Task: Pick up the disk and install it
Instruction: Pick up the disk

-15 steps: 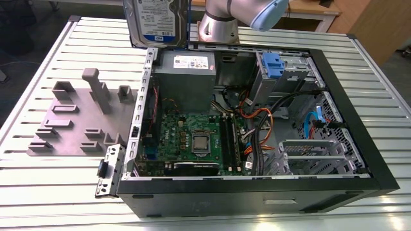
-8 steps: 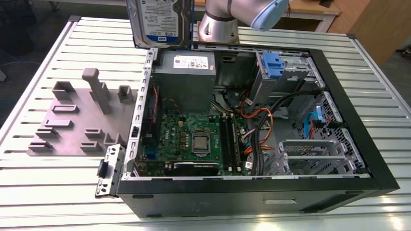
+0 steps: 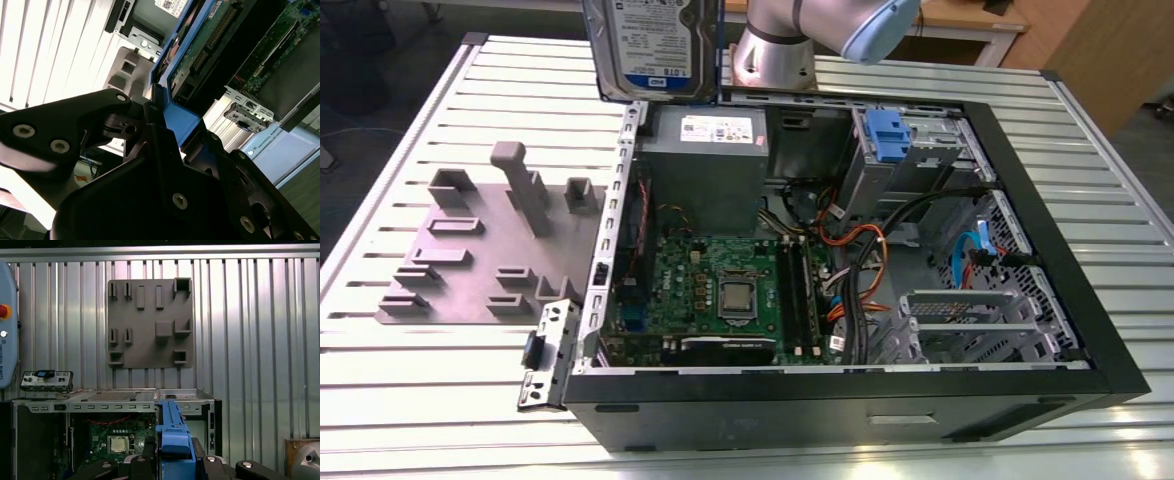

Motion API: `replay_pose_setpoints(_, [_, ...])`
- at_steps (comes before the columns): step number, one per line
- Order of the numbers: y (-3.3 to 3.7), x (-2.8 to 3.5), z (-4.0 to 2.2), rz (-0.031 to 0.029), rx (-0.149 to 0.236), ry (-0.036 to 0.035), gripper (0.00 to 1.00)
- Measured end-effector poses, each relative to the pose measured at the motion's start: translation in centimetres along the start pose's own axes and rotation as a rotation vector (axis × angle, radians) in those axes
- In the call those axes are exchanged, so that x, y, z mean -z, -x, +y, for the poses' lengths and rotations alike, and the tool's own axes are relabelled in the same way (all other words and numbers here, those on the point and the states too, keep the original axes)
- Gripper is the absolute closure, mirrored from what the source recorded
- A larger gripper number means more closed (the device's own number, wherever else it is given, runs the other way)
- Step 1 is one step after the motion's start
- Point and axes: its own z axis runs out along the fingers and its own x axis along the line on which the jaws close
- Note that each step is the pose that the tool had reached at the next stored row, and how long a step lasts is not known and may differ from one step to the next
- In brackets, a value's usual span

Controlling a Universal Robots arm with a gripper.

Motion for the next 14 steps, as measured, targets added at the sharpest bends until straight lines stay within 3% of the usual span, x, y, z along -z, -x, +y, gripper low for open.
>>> replay_pose_setpoints(9, [-0.61,-0.02,-0.02,0.0001,0.000,0.0000,0.63])
replay_pose_setpoints(14, [-0.62,-0.08,-0.28,0.0000,0.000,0.0000,0.63])
